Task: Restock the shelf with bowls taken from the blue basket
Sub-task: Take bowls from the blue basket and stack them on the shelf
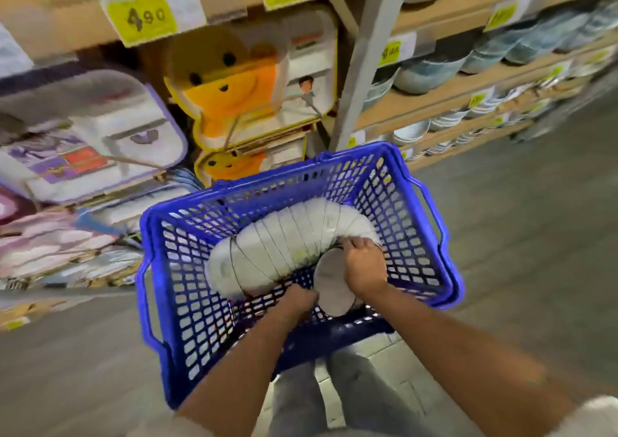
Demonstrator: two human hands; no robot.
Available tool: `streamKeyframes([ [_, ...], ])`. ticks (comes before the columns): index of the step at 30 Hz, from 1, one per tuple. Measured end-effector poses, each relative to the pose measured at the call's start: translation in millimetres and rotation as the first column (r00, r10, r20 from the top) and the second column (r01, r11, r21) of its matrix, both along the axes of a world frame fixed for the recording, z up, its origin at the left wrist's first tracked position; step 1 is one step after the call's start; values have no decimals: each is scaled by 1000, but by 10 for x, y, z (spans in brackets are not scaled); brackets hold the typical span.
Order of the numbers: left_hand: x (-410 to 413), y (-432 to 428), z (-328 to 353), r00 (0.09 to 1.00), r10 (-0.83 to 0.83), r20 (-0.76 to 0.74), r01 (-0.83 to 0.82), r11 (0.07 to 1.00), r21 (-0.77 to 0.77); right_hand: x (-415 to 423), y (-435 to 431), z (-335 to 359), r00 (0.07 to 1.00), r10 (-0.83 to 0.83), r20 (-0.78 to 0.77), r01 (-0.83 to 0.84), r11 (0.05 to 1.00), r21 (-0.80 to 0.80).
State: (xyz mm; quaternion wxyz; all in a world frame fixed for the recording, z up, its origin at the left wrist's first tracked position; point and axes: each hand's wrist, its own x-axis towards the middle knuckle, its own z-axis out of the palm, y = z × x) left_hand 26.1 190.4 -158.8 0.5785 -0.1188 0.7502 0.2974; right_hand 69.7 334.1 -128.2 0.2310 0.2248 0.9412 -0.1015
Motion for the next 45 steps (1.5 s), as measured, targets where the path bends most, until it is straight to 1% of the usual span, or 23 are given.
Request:
streamKeyframes([
  [2, 61, 83, -106, 999, 19, 39, -19, 1000, 7, 31, -49, -51, 999, -4, -52, 5, 1000, 20],
  [5, 70, 181, -245, 998, -60, 11, 60, 998, -6, 79, -80, -99, 993, -18, -112, 18, 1000, -2],
  [7, 54, 212, -288, 993, -115, -14, 115, 993, -40, 64, -84, -115, 994, -50, -100, 47, 998, -29],
  [12, 6, 203, -258, 973, -224, -65, 218, 972, -83, 17, -102, -134, 997, -67, -39, 67, 998, -10],
  [17, -110, 49, -42, 981, -185, -61, 183, 983, -26, -62, -101, 41, 981, -185, 53, 191, 971, -143],
  [19, -174, -6, 112, 989, -131, -73, 133, 991, 12, -95, -121, 149, 974, -223, 44, 227, 955, -193],
  [20, -215, -19, 205, 995, -81, -64, 84, 996, 40, -117, -125, 217, 967, -254, 14, 250, 939, -237],
  [22, -293, -30, 402, 998, 45, -42, -40, 994, 98, -163, -79, 357, 935, -350, -66, 297, 869, -397],
  [24, -362, -46, 631, 991, 130, -26, -125, 980, 153, -202, 12, 542, 876, -475, -78, 344, 731, -590],
  [25, -402, -56, 758, 990, 142, -27, -134, 974, 183, -226, 63, 643, 846, -530, -60, 368, 661, -654],
  [27, -477, -84, 1026, 985, 172, -27, -160, 954, 255, -265, 143, 822, 796, -604, -34, 387, 552, -738],
  [30, -617, -114, 1450, 979, 191, -76, -158, 933, 323, -323, 178, 1113, 737, -676, -34, 316, 388, -866],
  [32, -718, -100, 1693, 972, 201, -123, -150, 930, 336, -399, 171, 1328, 667, -744, -38, 261, 281, -924],
  [34, -795, -84, 1981, 954, 226, -196, -154, 932, 327, -483, 178, 1604, 606, -793, -70, 204, 240, -949],
  [36, -845, -81, 2295, 931, 242, -272, -133, 921, 365, -574, 213, 1892, 565, -822, -70, 164, 195, -967],
  [38, -869, -108, 2630, 879, 283, -384, -107, 901, 420, -636, 250, 2220, 541, -841, -18, 125, 102, -987],
  [39, -877, -119, 2781, 837, 306, -453, -86, 892, 444, -654, 263, 2396, 537, -844, -6, 95, 67, -993],
  [40, -884, -123, 2920, 791, 340, -509, -73, 878, 474, -673, 273, 2569, 536, -844, -14, 58, 53, -997],
  [41, -878, -113, 3047, 748, 408, -524, -87, 843, 531, -689, 276, 2717, 535, -844, -24, 19, 40, -999],
  [42, -863, -97, 3191, 714, 495, -495, -113, 780, 616, -701, 271, 2865, 532, -846, -36, -25, 27, -999],
  [44, -806, -32, 3469, 669, 652, -356, -155, 591, 792, -717, 244, 3112, 522, -852, -34, -97, -19, -995],
  [45, -787, 13, 3591, 649, 702, -292, -160, 501, 850, -728, 230, 3218, 518, -855, -24, -119, -45, -992],
])
